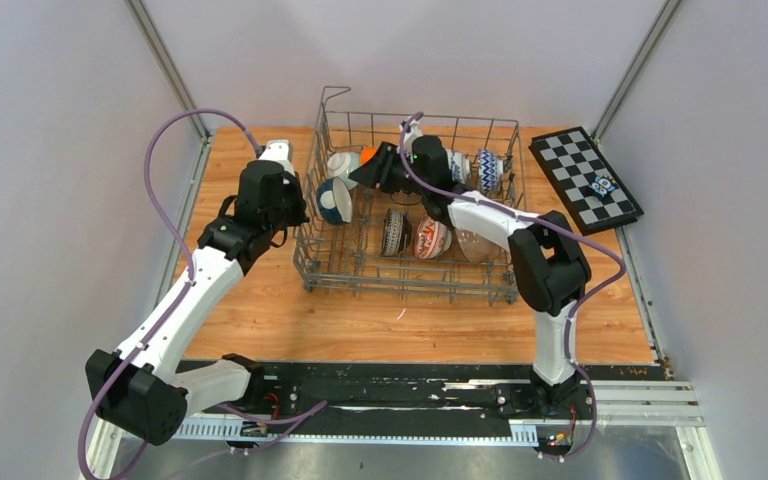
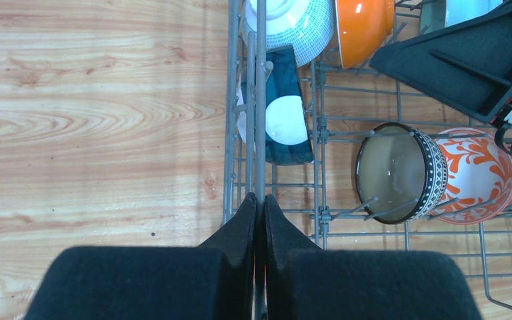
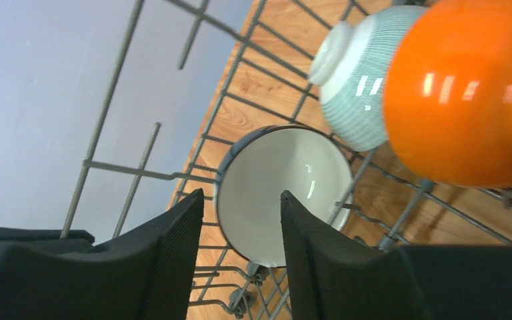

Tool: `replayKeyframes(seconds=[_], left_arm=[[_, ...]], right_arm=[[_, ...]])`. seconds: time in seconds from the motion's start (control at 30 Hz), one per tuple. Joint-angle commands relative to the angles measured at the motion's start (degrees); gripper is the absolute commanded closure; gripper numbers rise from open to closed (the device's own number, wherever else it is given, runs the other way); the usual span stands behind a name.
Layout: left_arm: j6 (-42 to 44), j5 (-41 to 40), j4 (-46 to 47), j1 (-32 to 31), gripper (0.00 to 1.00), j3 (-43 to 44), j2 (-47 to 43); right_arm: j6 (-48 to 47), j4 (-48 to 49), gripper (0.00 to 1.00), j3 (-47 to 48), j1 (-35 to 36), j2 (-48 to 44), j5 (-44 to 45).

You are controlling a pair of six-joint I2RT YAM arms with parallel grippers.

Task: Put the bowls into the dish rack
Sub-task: Turn the bowl upside down on the dish rack.

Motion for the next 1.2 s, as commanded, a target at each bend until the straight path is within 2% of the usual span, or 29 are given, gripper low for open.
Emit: replayKeyframes(seconds=[0.0,0.13,0.4,0.5,0.53,0.57,0.63,0.67,0.93,1.07,1.17], left_arm=[[2.21,-5.14,-4.40,2.23,1.00,-0.85,-1.35],[2.34,-5.08,-4.64,2.22,1.00,-0.75,-1.63],[2.07,-4.49,-4.89,2.23,1.00,-0.76,-1.56],[2.07,-4.23,-4.88,2.27,1.00,-0.96,-1.56],[2.01,-4.12,-4.86,2.25,1.00,-0.97,-1.48],[1.98,-4.03,-4.89,2.17,1.00,-0.99,-1.40],[1.90,-3.96,-4.80,2.20,1.00,-1.01,-1.29],[1.90,-4.00,-4.76,2.20,1.00,-1.03,-1.27],[1.90,-4.35,-4.53,2.23,1.00,-1.14,-2.13],[1.96,-4.38,-4.28,2.23,1.00,-1.17,-2.98],[2.03,-4.32,-4.18,2.19,1.00,-1.30,-3.30]], right_arm=[[-2.47,-3.34,0.47,3.17,3.37,0.87,-0.60],[-2.77,-3.87,0.39,4.47,5.79,2.76,-0.49],[-2.32,-6.13,0.41,10.81,9.72,8.85,0.11],[-1.31,-6.00,0.47,12.21,10.07,11.09,0.20],[-0.77,-5.68,0.54,12.28,10.12,11.71,-0.36],[-0.18,-4.82,0.62,11.96,10.12,11.75,-0.62],[1.32,-2.28,0.90,10.08,10.07,11.21,-0.99],[2.75,0.14,0.97,8.22,9.93,10.58,-1.45],[15.69,18.92,0.97,-3.00,5.91,3.80,-6.79],[25.61,30.52,0.97,-5.12,4.70,4.81,-9.19],[30.14,34.75,0.97,-4.58,4.67,6.94,-10.16]])
